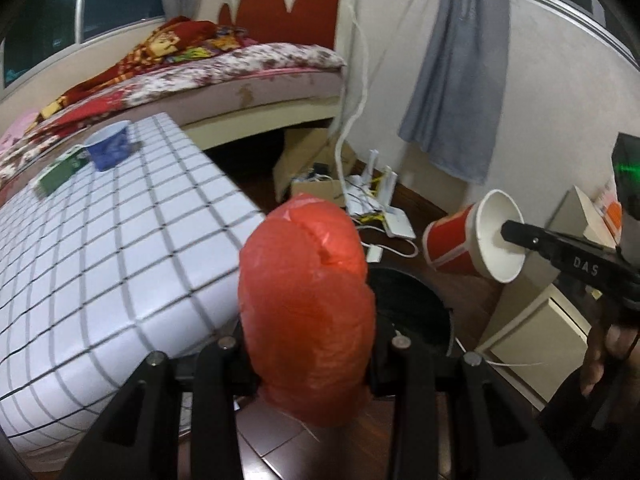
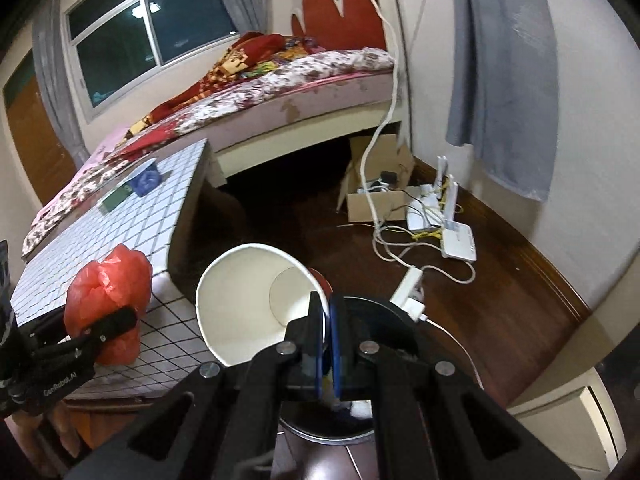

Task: Collect trash
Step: 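Lift both held items and turn toward the black bin, then open both tools over the bin to drop the bag and cup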

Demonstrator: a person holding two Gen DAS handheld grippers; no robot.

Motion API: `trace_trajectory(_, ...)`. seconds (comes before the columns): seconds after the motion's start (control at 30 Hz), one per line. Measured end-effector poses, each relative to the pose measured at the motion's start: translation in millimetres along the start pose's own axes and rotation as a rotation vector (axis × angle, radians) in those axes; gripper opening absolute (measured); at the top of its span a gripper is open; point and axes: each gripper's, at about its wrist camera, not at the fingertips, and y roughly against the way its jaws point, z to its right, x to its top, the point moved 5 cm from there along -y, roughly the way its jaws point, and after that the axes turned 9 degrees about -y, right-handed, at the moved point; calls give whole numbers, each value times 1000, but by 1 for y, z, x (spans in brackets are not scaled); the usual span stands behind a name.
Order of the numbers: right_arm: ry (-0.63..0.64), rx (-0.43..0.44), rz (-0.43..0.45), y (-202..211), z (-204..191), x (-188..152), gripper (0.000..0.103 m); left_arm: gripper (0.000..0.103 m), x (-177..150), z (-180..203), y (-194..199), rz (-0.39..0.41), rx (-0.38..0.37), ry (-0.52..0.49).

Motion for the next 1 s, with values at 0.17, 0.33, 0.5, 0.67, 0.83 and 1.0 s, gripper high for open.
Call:
trace_trajectory(0.17, -17, -24, -15, 1, 22, -4, 3, 38, 0, 28, -18, -31, -52, -31)
trace_trajectory(0.33, -27, -32, -47, -3, 39, -10, 3, 38, -3, 45, -34, -66, -103, -33)
trace_trajectory(0.5, -24, -39, -83, -15, 49, -16, 3, 38, -7, 57, -60, -123, -137, -31)
trace_trajectory(0.67, -30, -44, -135, -37, 62, -19, 3, 38, -9, 69, -86, -170, -156, -53)
trace_trajectory(0.83, -22, -41, -195, -62, 67, -27, 3, 38, -12, 73, -109, -213, -182, -37)
trace_trajectory(1.0, -25, -30, -260, -90, 71, -36, 3, 39, -22, 68, -129, -255, -205, 1)
